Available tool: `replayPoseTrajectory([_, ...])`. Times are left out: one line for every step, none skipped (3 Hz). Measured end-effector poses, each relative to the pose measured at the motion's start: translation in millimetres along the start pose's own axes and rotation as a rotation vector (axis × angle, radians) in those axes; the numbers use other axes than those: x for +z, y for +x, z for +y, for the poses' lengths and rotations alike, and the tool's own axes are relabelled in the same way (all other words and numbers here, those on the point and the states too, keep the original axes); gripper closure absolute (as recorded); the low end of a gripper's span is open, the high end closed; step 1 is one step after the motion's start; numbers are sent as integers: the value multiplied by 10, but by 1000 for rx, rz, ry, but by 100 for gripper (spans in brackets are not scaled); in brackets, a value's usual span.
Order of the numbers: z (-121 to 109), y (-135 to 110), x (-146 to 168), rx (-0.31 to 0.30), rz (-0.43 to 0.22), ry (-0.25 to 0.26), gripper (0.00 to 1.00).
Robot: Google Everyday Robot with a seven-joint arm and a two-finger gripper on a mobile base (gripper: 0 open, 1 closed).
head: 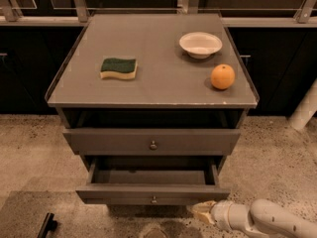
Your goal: Close middle drawer
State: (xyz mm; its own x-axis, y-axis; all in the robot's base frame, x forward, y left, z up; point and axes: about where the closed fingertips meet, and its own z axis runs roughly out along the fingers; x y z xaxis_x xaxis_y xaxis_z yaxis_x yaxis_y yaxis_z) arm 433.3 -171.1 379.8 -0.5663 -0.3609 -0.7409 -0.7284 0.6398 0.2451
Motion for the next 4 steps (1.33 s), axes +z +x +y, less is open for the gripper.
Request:
replayPoseTrajectory([0,0,0,0,0,0,100])
replayPoseTrajectory([-92,-34,13,12,-52,74,100])
replayPoseTrajectory([-426,-140,49,0,-175,239,100])
replayPoseTrajectory([-475,-156,57,-1,-197,268,100])
